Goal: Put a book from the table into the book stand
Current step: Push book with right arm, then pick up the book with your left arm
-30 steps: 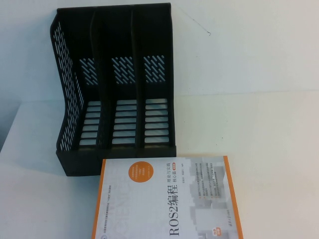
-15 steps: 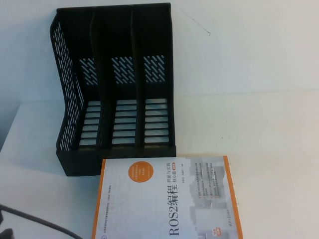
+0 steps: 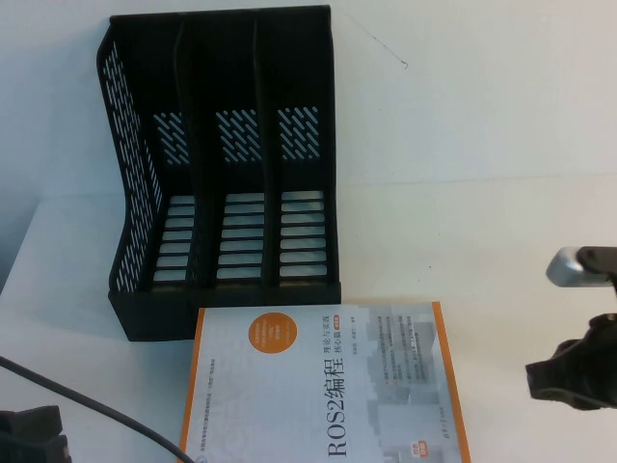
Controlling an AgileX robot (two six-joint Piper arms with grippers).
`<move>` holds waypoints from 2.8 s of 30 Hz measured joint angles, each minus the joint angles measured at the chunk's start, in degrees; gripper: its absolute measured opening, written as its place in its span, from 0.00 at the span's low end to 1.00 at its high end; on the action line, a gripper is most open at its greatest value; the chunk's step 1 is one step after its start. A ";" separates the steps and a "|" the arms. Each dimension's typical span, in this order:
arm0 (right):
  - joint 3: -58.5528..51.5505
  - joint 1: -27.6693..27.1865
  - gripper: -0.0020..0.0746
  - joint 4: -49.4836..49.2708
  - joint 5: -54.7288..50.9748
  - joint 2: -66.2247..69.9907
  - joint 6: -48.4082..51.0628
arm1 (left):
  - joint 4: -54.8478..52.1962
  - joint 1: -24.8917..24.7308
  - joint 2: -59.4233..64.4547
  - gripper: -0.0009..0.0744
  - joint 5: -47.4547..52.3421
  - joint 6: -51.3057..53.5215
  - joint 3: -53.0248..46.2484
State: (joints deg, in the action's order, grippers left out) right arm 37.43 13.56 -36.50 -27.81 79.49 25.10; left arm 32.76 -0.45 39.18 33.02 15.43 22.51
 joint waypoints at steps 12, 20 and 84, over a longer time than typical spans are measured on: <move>9.43 8.71 0.03 -3.44 1.59 14.40 0.43 | 0.49 0.00 0.00 0.01 1.06 0.12 0.00; 13.26 9.32 0.03 -3.89 0.08 18.19 0.57 | 0.62 0.00 0.00 0.01 2.40 0.12 0.00; -0.69 15.86 0.03 50.38 -27.33 -46.81 -47.12 | 35.66 12.43 31.37 0.01 31.08 26.91 14.44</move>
State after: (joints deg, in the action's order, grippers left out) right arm 36.73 29.43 13.88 -55.14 32.67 -22.01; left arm 68.43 11.98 70.55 64.10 42.35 36.94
